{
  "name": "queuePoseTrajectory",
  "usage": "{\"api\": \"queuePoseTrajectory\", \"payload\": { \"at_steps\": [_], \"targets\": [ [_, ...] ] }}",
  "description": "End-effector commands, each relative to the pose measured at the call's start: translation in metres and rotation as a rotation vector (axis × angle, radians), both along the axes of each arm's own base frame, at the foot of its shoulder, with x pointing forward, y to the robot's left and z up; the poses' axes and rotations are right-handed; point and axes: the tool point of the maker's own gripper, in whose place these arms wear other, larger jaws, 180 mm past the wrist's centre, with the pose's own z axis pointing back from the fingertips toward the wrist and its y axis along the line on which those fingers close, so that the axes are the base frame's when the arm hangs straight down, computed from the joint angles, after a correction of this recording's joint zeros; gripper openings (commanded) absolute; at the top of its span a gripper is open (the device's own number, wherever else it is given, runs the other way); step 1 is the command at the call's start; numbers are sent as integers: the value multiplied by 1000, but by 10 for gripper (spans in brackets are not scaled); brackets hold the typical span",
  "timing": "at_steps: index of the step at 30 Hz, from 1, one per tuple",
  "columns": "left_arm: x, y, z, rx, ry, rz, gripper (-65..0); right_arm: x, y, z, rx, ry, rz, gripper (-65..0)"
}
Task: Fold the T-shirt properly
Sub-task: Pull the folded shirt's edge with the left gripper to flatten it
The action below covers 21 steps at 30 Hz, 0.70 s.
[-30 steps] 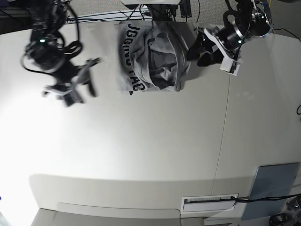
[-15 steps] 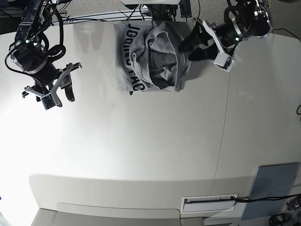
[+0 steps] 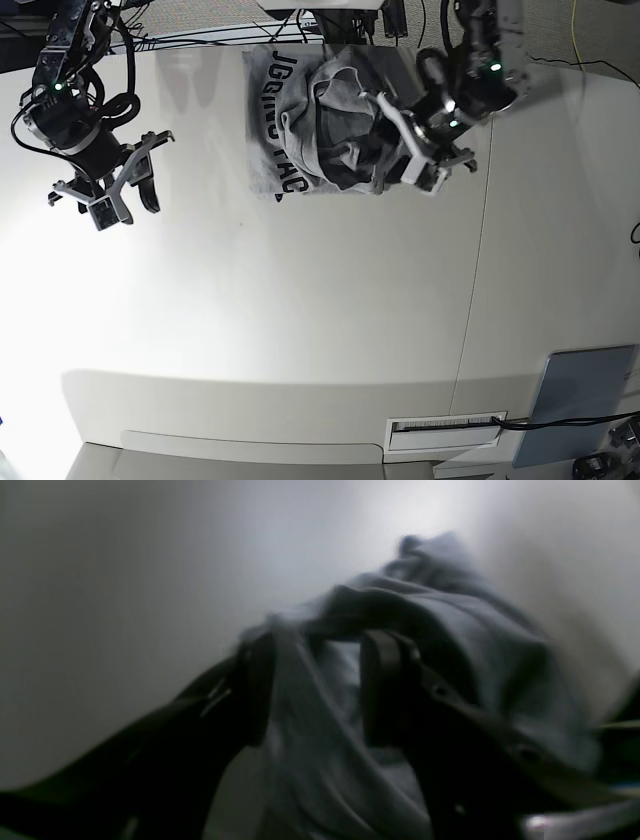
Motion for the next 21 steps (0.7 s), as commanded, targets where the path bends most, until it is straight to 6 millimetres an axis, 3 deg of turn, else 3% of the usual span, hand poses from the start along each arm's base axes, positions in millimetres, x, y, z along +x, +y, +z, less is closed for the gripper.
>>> {"api": "queuePoseTrajectory", "payload": {
  "at_steps": [1,5,10,12,16,21],
  "targets": [
    [5,-4,10,-9,-41,-4,-364,2,1,9,-2,-36,11,-406],
    [2,-17,2,18,-38,-39,-365,-1,0,6,-7,-23,9,-406],
    [7,-9,-22,57,1,9,-369,-1,0,6,-8,-23,8,-406],
    [15,-1,-22,83,-24,51,-437,-1,0,6,-8,-23,8,-406],
    [38,33,-15,175,-77,190,-642,-1,0,6,-8,-23,8,-406],
    [54,103,-6,298,-120,319,-650,-1,0,6,-8,-22,9,-406]
  ]
}}
